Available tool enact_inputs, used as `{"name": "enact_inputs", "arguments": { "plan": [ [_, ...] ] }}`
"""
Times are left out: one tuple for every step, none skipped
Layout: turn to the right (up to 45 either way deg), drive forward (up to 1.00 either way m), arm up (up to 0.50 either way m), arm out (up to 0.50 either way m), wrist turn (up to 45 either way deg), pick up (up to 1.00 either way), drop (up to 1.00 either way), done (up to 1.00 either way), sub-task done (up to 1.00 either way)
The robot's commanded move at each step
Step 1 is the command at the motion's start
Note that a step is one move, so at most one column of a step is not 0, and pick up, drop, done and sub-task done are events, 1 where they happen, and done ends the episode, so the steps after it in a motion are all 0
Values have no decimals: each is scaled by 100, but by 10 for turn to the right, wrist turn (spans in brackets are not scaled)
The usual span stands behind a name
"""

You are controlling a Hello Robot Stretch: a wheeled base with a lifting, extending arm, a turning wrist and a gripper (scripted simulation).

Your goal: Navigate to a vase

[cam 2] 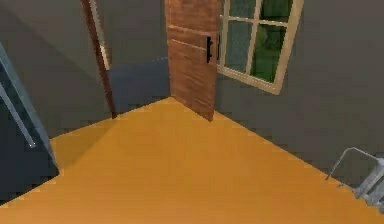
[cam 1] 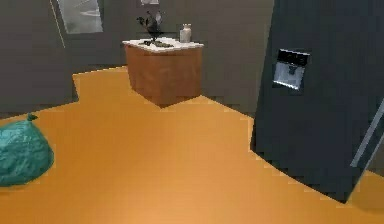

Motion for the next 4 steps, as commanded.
{"name": "enact_inputs", "arguments": {
  "plan": [
    [0,100,0,0,0,0,0,0,0],
    [0,100,0,0,0,0,0,0,0],
    [0,60,0,0,0,0,0,0,0],
    [0,0,0,0,0,0,0,100,0]
  ]
}}
